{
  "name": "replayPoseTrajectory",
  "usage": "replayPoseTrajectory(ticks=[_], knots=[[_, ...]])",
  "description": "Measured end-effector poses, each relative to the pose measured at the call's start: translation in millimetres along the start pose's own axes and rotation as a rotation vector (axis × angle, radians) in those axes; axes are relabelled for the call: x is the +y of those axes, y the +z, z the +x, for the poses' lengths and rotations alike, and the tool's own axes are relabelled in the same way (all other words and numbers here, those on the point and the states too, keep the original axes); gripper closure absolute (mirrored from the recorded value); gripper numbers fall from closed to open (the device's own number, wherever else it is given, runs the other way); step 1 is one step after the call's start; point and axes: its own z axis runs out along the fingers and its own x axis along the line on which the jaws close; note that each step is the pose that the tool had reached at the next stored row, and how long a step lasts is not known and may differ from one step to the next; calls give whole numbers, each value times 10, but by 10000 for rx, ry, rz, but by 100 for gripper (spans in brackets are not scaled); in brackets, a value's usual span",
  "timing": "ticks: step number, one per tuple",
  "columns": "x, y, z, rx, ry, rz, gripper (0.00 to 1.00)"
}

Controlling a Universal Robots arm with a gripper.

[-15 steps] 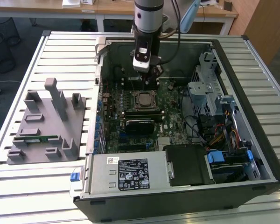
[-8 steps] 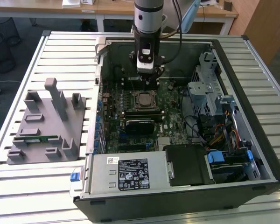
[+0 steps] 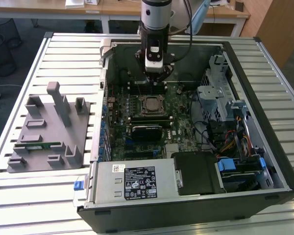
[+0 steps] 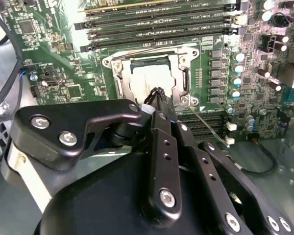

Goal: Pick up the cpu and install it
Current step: 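Install the first cpu locking lever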

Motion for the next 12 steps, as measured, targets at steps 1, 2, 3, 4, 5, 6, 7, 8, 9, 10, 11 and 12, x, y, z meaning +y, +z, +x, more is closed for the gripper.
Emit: replayPoseTrajectory(ticks=[1, 2, 3, 4, 5, 6, 7, 8, 9, 10, 11, 12], knots=[[2, -20, 4, 2, -18, 0, 89], [3, -39, 5, 4, -31, 2, 89], [3, -60, 6, 7, -44, 3, 89], [2, -84, 6, 9, -55, 5, 89], [0, -106, 9, 9, -60, 6, 89], [-3, -125, 11, 11, -63, 2, 89], [-6, -138, 14, 12, -70, 0, 89], [-10, -143, 19, 12, -107, -2, 89], [-11, -143, 22, 12, -212, -8, 89], [-11, -143, 22, 10, -364, -15, 89], [-11, -143, 21, 8, -556, -22, 89], [-12, -144, 22, 7, -735, -29, 89]])
